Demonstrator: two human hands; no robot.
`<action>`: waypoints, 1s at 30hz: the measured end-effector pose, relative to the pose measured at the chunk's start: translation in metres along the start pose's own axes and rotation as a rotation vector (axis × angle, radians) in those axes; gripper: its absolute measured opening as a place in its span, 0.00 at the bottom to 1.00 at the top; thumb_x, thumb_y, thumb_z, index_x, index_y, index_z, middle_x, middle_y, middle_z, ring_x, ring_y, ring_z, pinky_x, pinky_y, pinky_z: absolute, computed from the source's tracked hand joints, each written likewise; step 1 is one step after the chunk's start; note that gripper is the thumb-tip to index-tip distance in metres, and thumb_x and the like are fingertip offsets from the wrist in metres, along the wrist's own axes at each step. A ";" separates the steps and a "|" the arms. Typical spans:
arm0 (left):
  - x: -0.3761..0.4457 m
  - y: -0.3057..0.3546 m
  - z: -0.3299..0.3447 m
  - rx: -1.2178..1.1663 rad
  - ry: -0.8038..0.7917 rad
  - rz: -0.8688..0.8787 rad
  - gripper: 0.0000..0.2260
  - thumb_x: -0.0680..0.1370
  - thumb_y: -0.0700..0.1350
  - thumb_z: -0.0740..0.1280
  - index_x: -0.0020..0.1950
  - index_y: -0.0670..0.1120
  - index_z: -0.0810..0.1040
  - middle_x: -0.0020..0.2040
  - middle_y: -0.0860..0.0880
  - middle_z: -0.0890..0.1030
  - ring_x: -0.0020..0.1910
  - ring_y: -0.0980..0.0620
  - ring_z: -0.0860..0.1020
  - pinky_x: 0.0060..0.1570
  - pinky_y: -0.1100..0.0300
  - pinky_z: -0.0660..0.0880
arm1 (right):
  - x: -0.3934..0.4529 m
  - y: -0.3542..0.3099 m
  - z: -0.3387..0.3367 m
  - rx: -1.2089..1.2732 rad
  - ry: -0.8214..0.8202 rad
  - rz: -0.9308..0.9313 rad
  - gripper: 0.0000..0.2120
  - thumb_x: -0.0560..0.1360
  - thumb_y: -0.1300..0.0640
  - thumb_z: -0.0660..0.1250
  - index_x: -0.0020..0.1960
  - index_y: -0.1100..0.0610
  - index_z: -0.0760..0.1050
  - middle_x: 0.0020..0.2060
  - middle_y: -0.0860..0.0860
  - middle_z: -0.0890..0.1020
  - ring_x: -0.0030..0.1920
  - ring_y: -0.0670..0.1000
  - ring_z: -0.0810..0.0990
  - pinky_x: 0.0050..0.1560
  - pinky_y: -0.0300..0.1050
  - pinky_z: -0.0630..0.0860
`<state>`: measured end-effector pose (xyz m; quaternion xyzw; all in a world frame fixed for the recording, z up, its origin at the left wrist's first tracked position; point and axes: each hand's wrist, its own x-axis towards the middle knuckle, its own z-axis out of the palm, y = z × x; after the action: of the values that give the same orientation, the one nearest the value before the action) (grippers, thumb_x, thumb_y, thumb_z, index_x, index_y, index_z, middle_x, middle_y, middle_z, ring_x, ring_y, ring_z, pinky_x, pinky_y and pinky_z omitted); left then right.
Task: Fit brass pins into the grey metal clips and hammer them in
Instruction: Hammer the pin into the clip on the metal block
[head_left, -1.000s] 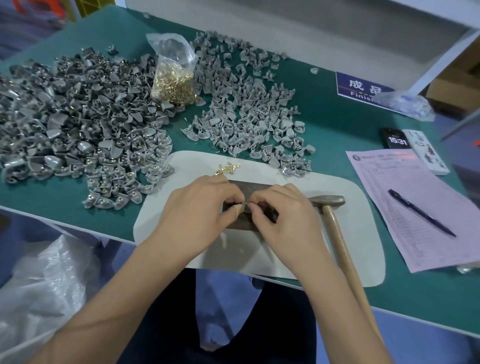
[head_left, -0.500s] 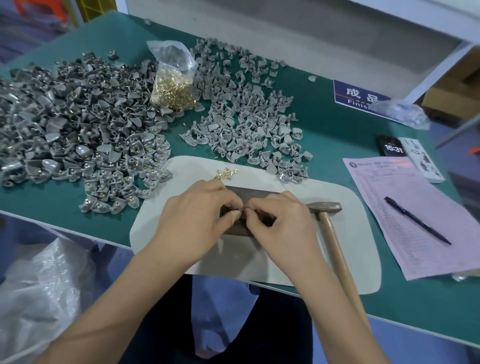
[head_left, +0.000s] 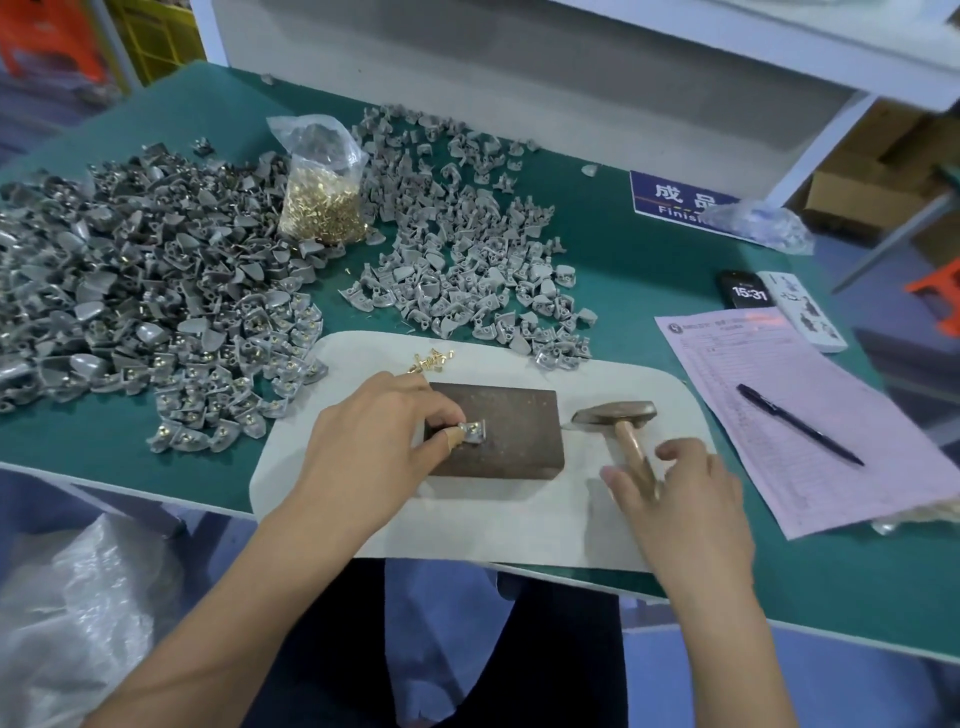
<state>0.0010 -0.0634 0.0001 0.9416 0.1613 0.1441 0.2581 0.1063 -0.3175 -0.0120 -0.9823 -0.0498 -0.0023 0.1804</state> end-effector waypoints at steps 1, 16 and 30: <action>0.001 0.000 0.000 0.003 0.000 -0.001 0.02 0.76 0.58 0.71 0.46 0.62 0.81 0.43 0.61 0.77 0.49 0.60 0.72 0.43 0.55 0.75 | -0.001 0.006 0.000 -0.028 -0.080 0.023 0.18 0.78 0.42 0.69 0.59 0.53 0.72 0.53 0.54 0.77 0.56 0.59 0.74 0.52 0.56 0.74; 0.008 0.002 -0.007 0.118 -0.020 0.100 0.04 0.77 0.58 0.70 0.45 0.61 0.82 0.42 0.59 0.78 0.51 0.56 0.74 0.38 0.58 0.63 | -0.035 -0.045 -0.022 0.349 -0.220 -0.431 0.12 0.84 0.40 0.54 0.59 0.40 0.75 0.32 0.38 0.75 0.33 0.47 0.70 0.36 0.45 0.70; 0.008 0.000 -0.004 0.051 -0.048 0.049 0.01 0.77 0.54 0.72 0.47 0.59 0.83 0.42 0.59 0.77 0.52 0.55 0.72 0.42 0.57 0.69 | -0.039 -0.056 -0.025 0.182 -0.111 -0.435 0.20 0.83 0.36 0.50 0.71 0.35 0.68 0.39 0.44 0.82 0.40 0.54 0.79 0.41 0.53 0.78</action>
<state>0.0070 -0.0592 0.0049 0.9548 0.1354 0.1233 0.2342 0.0619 -0.2782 0.0302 -0.9269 -0.2700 0.0174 0.2602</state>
